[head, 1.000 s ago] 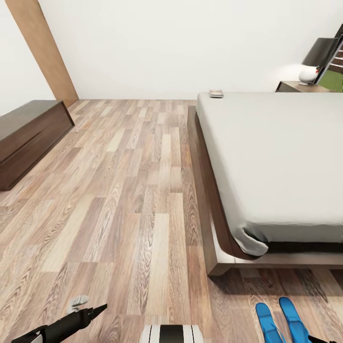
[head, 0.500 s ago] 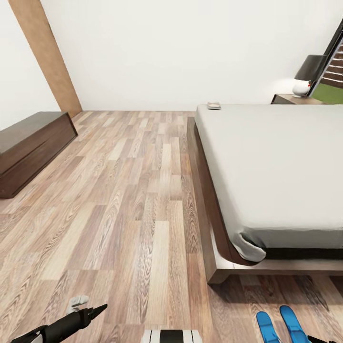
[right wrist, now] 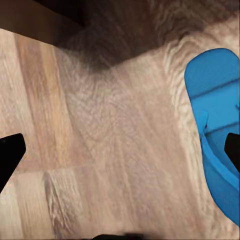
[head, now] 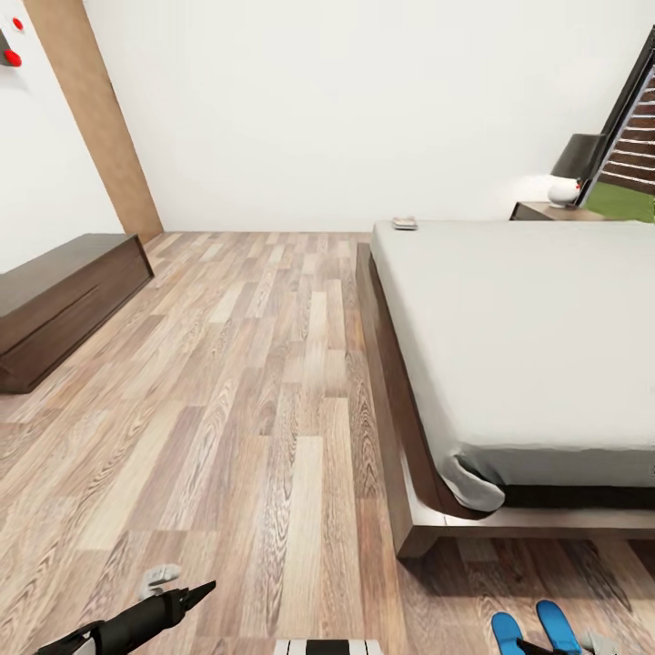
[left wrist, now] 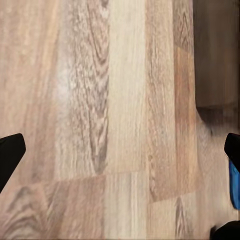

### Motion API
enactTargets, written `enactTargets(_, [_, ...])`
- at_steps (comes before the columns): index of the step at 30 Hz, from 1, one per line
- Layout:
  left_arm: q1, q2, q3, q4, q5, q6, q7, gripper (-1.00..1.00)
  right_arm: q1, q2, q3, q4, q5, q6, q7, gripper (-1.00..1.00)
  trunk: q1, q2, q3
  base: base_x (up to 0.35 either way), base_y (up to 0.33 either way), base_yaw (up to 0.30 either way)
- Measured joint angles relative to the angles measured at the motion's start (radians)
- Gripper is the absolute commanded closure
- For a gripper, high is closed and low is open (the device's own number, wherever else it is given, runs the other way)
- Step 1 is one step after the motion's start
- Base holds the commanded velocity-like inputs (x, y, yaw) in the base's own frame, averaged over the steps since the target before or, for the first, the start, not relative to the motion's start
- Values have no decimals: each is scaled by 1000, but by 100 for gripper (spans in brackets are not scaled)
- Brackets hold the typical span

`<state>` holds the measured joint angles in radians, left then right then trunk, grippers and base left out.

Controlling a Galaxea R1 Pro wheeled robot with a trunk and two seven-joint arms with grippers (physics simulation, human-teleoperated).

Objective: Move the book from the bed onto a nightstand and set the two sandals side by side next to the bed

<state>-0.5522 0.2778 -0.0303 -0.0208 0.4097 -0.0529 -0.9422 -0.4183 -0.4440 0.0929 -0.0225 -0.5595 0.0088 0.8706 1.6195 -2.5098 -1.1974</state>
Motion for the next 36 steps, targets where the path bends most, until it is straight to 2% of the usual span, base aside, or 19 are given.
enactTargets(1, [0,-6,0,0,0,0,5,-100,0,22,1,0,0,-16,0,-100,0,0,4,0,0,0])
enactTargets(3, [0,-12,0,0,0,0,21,-100,0,44,0,0,0,-32,0,-100,-1,1,12,0,0,0])
enactTargets(7, [0,-21,0,0,-1,0,66,-100,0,63,0,0,0,-46,1,-100,-3,2,27,0,0,0])
enactTargets(15, [0,-32,0,1,-1,0,83,-100,0,68,-1,0,0,-50,1,-100,-7,4,58,0,0,0])
enactTargets(24, [0,-33,0,1,0,0,84,-100,0,68,-1,0,0,-50,1,-100,-11,6,93,0,0,21])
enactTargets(36, [1,-32,1,1,0,0,85,-100,0,69,-2,0,0,-50,1,-100,-16,8,139,0,0,216])
